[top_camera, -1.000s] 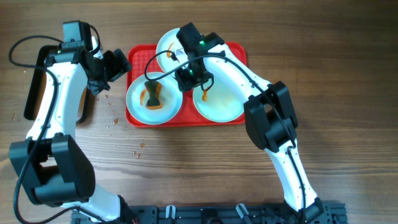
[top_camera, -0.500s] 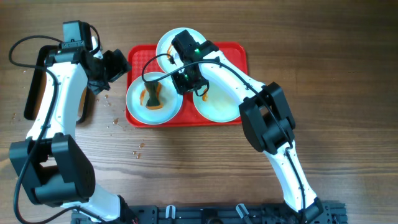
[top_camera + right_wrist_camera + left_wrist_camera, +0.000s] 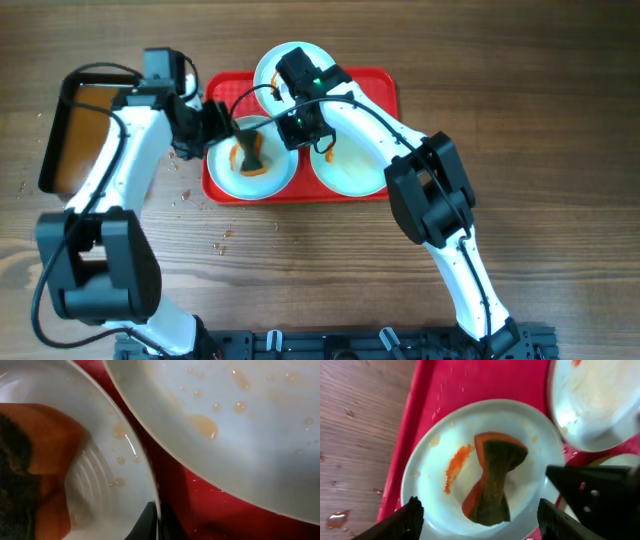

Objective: Clean dirty plates on tray and stack at the side
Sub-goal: 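Scrub the left plate with the sponge in the left gripper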

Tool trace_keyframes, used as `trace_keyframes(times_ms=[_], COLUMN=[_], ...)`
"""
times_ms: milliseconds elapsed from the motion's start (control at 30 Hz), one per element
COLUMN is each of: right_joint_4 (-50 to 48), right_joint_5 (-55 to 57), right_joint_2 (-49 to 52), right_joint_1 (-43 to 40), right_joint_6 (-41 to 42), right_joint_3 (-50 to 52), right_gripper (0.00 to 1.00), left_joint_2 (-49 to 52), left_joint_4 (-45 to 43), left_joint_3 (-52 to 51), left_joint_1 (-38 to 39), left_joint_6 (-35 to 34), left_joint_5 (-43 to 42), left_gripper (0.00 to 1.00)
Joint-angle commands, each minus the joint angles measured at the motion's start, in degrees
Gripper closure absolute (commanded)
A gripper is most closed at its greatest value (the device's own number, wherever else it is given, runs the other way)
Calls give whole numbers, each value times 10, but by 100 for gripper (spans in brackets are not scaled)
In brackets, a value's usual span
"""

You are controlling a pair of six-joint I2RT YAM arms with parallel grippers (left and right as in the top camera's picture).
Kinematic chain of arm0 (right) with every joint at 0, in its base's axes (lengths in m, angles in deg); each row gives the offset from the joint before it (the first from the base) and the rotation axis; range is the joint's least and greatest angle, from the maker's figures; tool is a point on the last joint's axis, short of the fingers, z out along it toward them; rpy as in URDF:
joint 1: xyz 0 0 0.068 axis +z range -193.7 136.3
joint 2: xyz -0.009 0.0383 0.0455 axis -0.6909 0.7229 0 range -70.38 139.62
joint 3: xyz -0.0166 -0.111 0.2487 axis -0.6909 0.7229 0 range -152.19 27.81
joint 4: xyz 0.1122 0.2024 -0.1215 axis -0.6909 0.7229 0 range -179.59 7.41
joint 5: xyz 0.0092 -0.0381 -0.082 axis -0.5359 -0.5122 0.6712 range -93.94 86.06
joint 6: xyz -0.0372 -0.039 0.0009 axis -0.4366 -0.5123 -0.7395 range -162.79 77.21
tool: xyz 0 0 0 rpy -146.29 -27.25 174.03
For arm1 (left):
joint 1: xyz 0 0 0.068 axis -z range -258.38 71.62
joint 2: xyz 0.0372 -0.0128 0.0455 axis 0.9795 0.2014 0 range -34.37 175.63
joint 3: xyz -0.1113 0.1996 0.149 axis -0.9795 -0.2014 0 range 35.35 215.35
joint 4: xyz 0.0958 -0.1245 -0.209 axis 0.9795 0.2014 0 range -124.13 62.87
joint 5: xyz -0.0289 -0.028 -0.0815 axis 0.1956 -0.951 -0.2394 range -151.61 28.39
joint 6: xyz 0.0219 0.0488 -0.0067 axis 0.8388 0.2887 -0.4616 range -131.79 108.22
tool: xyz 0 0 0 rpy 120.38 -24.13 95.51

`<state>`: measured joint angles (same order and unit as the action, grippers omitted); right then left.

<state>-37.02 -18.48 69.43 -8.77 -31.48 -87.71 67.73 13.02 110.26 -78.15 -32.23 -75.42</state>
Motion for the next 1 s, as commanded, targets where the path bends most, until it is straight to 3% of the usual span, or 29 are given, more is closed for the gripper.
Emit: trace_keyframes(times_ms=[0,133,433,667,833,967], right_joint_4=[4,8,12,13,12,12], right_joint_5=[28,27,25,25,25,25], right_joint_2=[14,14,14,14,14,14], right_joint_1=[0,0,0,0,0,0], right_joint_6=[-7,-7,-8,-8,-8,-8], right_joint_3=[15,15,15,15,15,15], right_gripper=[96,96,96,95,95,95], left_joint_2=[30,49,87,94,95,103], left_joint_4=[-16,-24,-46,-65,-65,-67], left_joint_3=[-26,-27,-27,-27,-27,-27], left_joint_1=[1,5,33,60,61,61], left_joint_6=[7,44,47,47,51,51], left_joint_5=[-10,-59,-61,-43,-41,-27], left_gripper=[30,34,37,51,72,74])
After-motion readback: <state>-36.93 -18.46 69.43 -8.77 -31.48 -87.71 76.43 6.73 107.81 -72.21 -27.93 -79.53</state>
